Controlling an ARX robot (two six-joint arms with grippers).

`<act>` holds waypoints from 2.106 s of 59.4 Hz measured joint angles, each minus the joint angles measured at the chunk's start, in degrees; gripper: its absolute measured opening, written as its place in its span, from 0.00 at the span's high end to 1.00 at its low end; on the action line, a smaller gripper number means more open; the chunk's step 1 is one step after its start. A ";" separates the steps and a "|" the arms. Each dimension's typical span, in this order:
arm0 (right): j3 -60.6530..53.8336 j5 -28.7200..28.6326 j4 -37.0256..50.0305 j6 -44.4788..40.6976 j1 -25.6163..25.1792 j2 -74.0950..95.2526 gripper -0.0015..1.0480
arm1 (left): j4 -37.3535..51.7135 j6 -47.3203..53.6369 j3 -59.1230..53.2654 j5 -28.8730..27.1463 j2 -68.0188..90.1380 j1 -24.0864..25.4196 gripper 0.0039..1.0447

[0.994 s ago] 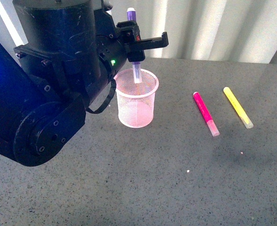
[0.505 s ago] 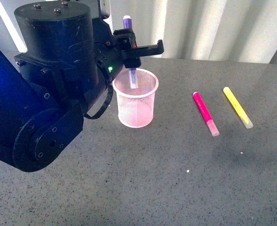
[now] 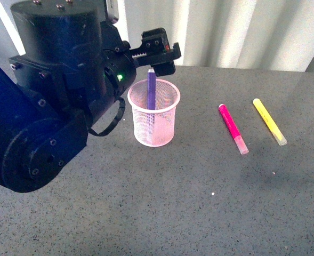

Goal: Insert purple and pink pens into pink cup

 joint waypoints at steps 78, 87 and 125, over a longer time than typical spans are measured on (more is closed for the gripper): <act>0.00 -0.02 -0.02 0.00 0.00 0.00 0.07 | -11.30 19.41 -45.97 0.39 -58.45 16.52 0.97; 0.00 0.00 -0.02 0.00 0.00 0.00 0.07 | -16.22 19.41 -48.85 2.21 -65.92 18.34 0.97; 0.00 -0.02 -0.02 0.00 0.00 0.00 0.07 | -40.61 19.41 -52.35 7.82 -95.51 24.22 0.97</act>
